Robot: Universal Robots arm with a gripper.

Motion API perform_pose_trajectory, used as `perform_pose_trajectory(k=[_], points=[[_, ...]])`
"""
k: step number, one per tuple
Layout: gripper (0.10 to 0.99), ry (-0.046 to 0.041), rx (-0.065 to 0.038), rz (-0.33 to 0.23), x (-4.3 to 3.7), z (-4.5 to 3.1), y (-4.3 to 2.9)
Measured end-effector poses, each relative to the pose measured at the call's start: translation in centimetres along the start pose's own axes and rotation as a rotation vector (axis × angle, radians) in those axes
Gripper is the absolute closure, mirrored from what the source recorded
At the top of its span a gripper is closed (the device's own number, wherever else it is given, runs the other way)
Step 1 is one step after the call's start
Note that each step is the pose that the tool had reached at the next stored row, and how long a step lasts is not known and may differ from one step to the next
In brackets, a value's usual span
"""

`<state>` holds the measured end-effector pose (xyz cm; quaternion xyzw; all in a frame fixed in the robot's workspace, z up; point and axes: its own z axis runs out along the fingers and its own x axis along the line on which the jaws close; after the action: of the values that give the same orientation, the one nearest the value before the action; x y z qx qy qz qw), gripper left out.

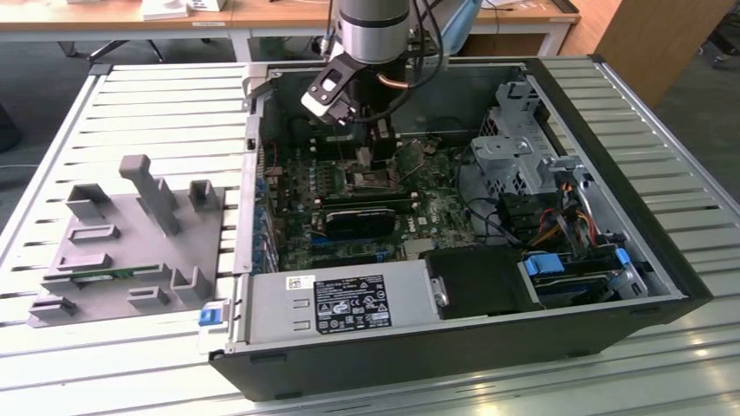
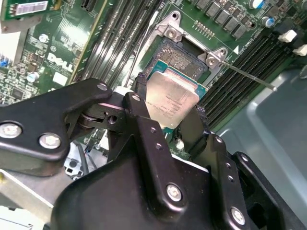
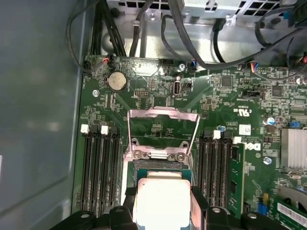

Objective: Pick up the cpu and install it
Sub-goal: 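Place the cpu into insertion slot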

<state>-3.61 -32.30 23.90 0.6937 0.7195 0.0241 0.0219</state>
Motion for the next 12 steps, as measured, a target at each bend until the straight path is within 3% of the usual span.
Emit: perform_pose_trajectory(k=[6,12], points=[[0.561,-0.0001,0.000,0.001,0.22,1.02,-0.06],[0.561,-0.0007,0.000,0.010,0.24,1.59,-0.27]])
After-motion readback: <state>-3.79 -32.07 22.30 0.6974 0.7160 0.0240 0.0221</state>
